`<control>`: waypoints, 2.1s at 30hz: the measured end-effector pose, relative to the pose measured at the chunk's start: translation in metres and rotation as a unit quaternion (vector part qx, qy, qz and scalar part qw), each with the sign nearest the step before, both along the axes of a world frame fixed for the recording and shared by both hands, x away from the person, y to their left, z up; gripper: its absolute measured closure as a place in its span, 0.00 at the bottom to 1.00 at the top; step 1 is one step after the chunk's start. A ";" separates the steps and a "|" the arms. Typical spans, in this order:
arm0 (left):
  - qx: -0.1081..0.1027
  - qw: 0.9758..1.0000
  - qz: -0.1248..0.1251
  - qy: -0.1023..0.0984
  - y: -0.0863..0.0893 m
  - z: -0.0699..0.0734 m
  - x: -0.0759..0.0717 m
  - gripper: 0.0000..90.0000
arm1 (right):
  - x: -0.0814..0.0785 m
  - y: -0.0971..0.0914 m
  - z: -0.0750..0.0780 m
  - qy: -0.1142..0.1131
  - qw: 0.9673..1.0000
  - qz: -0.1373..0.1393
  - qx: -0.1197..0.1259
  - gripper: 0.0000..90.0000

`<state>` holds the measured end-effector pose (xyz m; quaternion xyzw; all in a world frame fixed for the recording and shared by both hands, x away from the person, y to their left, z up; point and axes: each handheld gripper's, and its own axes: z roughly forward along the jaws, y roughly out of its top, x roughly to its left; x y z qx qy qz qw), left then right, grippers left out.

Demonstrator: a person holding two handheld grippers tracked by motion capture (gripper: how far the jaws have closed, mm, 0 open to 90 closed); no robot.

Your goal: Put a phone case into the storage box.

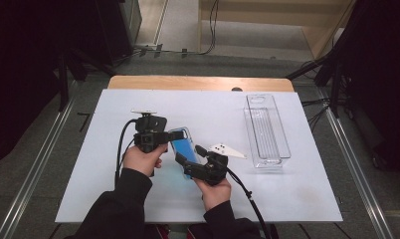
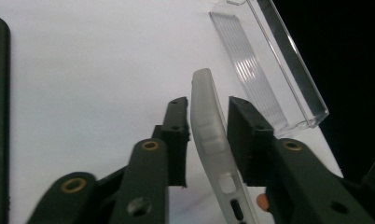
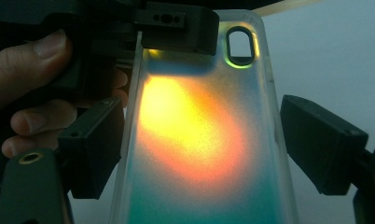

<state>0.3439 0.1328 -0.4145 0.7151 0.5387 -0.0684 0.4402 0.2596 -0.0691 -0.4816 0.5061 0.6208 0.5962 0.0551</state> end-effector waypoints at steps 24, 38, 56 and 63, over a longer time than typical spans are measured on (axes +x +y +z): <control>-0.045 0.999 -0.006 -0.004 0.002 0.006 -0.006 0.96 | 0.008 -0.008 0.003 -0.026 0.998 0.035 -0.034 0.00; -0.019 0.994 0.009 -0.108 0.004 0.015 -0.016 0.95 | 0.022 -0.024 0.012 0.011 0.988 0.104 -0.115 0.00; -0.003 0.985 -0.020 -0.174 -0.009 0.007 -0.031 0.95 | 0.015 -0.031 0.022 -0.006 0.977 0.137 -0.161 0.00; -0.002 0.984 -0.022 -0.176 -0.017 0.004 -0.037 0.95 | 0.017 -0.031 0.033 0.000 0.979 0.122 -0.162 0.00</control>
